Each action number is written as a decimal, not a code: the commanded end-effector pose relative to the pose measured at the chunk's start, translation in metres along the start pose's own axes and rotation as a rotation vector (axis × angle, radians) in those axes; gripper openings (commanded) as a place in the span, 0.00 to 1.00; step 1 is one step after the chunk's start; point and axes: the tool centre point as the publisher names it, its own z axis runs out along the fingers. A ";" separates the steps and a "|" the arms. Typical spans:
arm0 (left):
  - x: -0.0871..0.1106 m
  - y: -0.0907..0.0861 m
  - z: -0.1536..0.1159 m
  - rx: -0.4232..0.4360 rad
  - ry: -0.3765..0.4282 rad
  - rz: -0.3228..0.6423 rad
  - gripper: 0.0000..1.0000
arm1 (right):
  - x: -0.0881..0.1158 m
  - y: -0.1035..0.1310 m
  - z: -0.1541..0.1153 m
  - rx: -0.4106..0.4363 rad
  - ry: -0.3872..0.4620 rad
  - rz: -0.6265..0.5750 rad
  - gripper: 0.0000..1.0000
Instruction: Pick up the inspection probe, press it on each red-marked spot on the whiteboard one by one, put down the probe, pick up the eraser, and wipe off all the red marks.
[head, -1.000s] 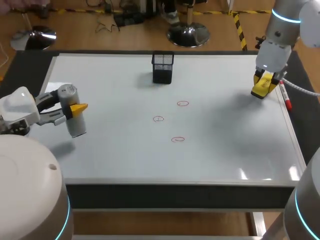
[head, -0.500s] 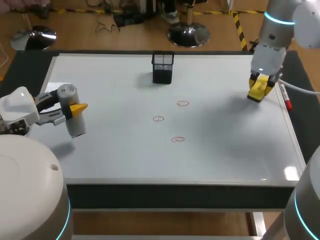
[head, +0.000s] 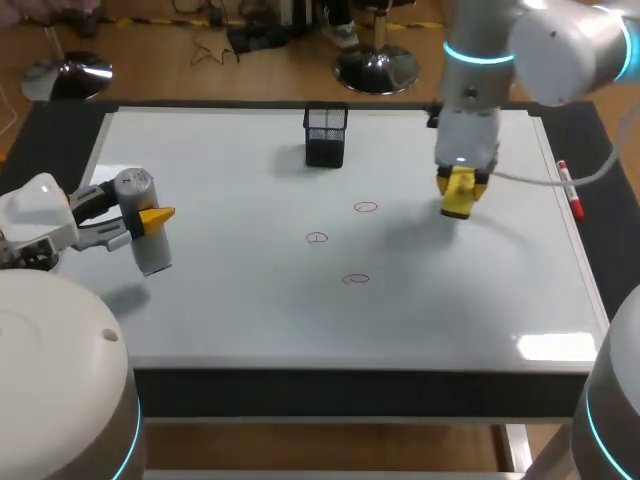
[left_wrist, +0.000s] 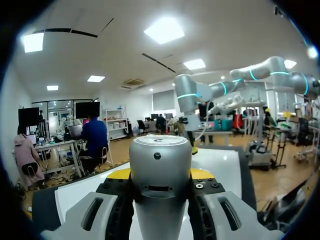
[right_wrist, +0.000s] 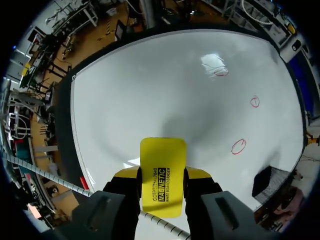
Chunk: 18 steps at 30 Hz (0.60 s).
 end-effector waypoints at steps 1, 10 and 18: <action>0.001 0.000 0.000 0.003 -0.002 0.002 0.00 | -0.023 0.023 -0.006 0.068 0.034 -0.056 0.00; 0.001 0.000 0.000 0.003 -0.002 0.002 0.00 | -0.088 0.072 -0.001 0.081 0.028 -0.257 0.00; 0.001 0.000 0.000 0.003 -0.002 0.002 0.00 | -0.139 0.102 0.009 0.074 0.011 -0.351 0.00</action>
